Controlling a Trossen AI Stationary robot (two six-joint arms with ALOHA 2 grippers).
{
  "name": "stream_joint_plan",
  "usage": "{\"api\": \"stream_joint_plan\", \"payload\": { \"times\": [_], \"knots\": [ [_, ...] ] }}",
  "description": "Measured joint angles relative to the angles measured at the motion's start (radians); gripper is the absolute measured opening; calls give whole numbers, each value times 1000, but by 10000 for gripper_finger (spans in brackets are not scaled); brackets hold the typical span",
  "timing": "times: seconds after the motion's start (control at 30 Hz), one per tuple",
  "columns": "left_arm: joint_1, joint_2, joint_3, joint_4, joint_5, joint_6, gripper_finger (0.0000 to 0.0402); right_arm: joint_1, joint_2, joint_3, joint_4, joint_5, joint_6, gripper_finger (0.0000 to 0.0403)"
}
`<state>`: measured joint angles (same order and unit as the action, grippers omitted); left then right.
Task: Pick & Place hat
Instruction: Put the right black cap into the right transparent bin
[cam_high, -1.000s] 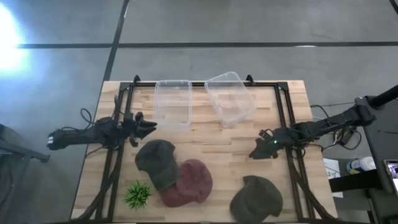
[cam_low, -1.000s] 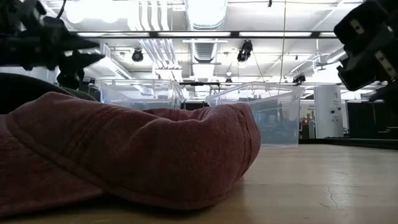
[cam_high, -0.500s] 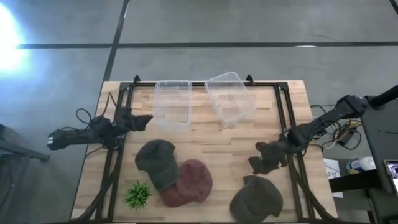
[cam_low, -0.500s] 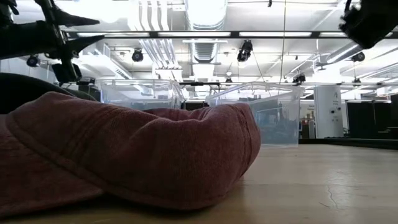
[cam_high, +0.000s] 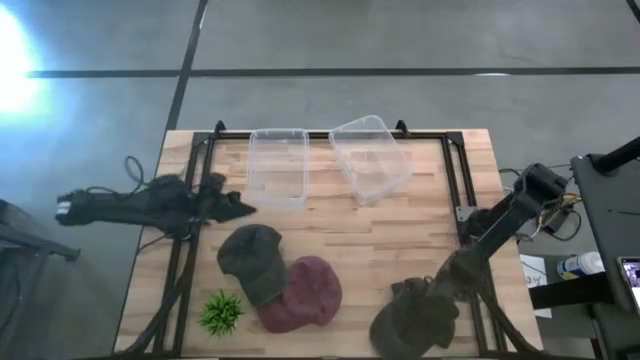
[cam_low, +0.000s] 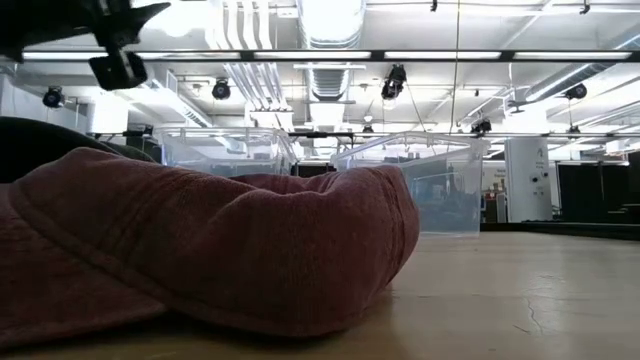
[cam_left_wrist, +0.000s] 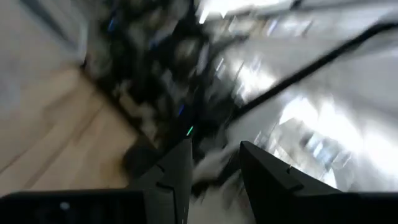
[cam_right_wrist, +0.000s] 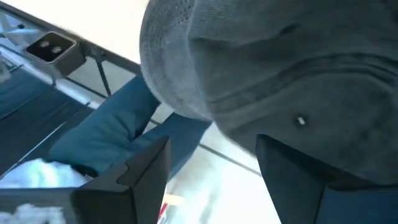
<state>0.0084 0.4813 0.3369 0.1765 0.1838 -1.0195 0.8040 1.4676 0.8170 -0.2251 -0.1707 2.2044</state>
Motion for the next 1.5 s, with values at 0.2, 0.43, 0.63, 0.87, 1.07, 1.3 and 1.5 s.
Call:
{"api": "stream_joint_plan", "payload": {
  "times": [0.2, 0.43, 0.63, 0.87, 1.07, 1.3, 1.5],
  "knots": [
    [-138, 374, 190, -63, 110, 215, 128, -3, 114, -3, 54, 15, -91, 233],
    [-253, 669, 373, -67, 44, 261, 127, -67, 183, -76, 153, 110, -257, 233],
    [-295, 839, 492, -52, -52, 256, 128, -139, 148, -240, 387, 415, -190, 233],
    [-296, 993, 585, -88, -192, 258, 127, -205, 70, -397, 378, 713, 20, 233],
    [-250, 1126, 658, -97, -297, 116, 127, -292, -18, -448, 364, 749, -39, 233],
    [-212, 1278, 728, -99, -315, -133, 128, -396, -100, -472, 429, 743, -192, 233],
    [-195, 1391, 794, -91, -344, -227, 134, -420, -96, -473, 471, 708, -226, 233]
  ]
}}
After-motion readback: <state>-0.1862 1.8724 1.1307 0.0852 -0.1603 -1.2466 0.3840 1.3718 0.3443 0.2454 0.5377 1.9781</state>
